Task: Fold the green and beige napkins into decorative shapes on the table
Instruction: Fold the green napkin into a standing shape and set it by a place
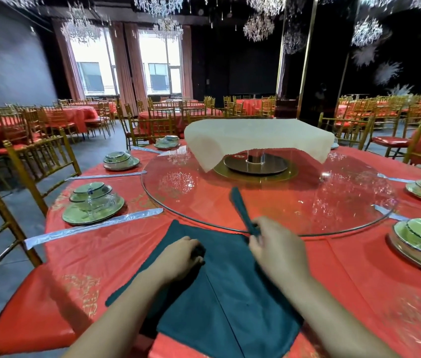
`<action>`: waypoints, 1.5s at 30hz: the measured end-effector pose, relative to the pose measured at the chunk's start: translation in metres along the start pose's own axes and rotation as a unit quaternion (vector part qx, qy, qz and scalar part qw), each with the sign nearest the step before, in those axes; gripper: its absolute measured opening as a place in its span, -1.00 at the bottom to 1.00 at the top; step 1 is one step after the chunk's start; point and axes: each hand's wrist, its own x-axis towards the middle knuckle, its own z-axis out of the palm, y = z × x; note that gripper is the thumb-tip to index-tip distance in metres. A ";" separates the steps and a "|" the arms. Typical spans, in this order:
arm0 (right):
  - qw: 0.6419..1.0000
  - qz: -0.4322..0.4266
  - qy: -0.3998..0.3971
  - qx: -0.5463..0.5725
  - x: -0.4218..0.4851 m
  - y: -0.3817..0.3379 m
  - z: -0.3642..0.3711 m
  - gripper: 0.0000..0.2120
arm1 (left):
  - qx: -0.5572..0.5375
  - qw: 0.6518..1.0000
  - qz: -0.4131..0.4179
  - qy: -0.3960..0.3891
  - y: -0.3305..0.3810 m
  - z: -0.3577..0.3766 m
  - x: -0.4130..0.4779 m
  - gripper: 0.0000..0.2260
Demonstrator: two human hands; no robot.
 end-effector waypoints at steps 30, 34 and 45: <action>0.939 -0.172 -0.283 0.098 0.023 -0.012 0.073 -0.73 | -0.251 0.906 -0.311 0.138 -0.007 0.002 0.063 -0.68; 0.936 -0.196 -0.276 0.097 0.021 0.002 0.071 -0.69 | -0.359 0.868 -0.310 0.149 -0.022 0.004 0.066 -0.68; 0.929 -0.216 -0.298 0.024 0.011 -0.005 0.085 -0.57 | -0.360 0.857 -0.336 0.153 -0.025 0.004 0.069 -0.64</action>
